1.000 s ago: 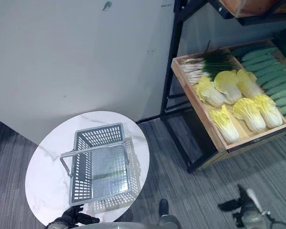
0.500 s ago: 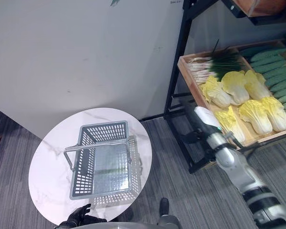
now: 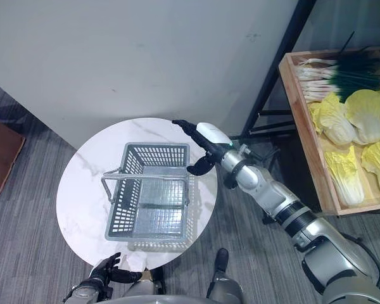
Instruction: Get the vegetables into the basket
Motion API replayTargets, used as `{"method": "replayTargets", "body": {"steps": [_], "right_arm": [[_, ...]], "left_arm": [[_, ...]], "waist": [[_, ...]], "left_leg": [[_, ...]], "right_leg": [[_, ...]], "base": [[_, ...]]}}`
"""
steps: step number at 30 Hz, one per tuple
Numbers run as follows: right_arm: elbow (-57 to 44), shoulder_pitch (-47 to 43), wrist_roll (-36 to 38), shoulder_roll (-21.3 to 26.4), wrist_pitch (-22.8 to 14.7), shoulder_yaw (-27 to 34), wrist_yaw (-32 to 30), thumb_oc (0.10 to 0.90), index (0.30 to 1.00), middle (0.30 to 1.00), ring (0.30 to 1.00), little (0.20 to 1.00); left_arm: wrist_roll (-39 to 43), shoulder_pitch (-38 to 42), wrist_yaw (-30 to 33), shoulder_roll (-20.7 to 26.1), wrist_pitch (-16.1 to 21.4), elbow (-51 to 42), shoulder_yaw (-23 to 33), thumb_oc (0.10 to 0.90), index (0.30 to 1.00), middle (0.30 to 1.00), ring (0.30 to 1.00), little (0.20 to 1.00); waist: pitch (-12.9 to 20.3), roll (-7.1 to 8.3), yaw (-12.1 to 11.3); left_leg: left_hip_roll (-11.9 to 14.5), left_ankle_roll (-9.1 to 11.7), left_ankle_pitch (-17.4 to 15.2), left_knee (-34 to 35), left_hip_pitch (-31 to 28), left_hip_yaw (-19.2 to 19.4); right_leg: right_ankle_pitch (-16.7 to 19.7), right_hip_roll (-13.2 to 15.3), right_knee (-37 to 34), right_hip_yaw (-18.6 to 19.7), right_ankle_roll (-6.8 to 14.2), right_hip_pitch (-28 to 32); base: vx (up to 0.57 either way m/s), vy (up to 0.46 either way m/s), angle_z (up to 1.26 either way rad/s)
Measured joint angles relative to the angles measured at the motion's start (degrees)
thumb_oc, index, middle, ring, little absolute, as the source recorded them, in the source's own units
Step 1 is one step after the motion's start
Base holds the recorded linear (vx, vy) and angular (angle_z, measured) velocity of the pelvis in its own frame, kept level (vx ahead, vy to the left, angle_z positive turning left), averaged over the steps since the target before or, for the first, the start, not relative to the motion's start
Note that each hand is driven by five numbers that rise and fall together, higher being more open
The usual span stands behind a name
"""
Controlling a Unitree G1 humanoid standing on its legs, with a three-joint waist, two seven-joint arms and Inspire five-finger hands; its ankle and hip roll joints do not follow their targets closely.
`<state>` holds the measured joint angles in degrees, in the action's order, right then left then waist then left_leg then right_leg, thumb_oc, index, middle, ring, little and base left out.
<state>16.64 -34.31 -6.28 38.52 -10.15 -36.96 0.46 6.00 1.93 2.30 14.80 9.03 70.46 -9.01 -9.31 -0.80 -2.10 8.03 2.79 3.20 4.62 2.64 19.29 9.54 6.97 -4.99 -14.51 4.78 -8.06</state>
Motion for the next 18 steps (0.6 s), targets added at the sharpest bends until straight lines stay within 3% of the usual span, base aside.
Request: {"method": "replayTargets", "body": {"steps": [12, 18], "right_arm": [[3.4, -0.1, 0.1, -0.3, 1.0, -0.1, 0.0, 0.900, 1.000, 1.000, 1.000, 1.000], [8.7, -3.5, -0.1, -2.8, 1.6, -4.2, 0.0, 0.900, 1.000, 1.000, 1.000, 1.000]], "left_arm": [[1.4, 1.0, 0.3, 0.8, 0.0, 0.0, 0.0, 0.900, 1.000, 1.000, 1.000, 1.000], [1.6, 1.7, 0.3, 0.9, 0.0, 0.0, -0.2, 0.900, 1.000, 1.000, 1.000, 1.000]], "waist": [[-1.5, 0.43, 0.1], [-2.5, 0.39, -0.1]], "left_leg": [[0.0, 0.1, 0.3, -0.1, 1.5, -1.2], [0.1, 0.1, 0.3, -0.2, 1.9, -1.3]], "right_leg": [[0.0, 0.1, 0.0, -0.9, 0.0, -0.9], [0.0, 0.1, 0.0, -1.0, 0.0, -1.2]], "base": [[-0.01, 0.005, 0.05], [0.00, 0.001, 0.01]]}}
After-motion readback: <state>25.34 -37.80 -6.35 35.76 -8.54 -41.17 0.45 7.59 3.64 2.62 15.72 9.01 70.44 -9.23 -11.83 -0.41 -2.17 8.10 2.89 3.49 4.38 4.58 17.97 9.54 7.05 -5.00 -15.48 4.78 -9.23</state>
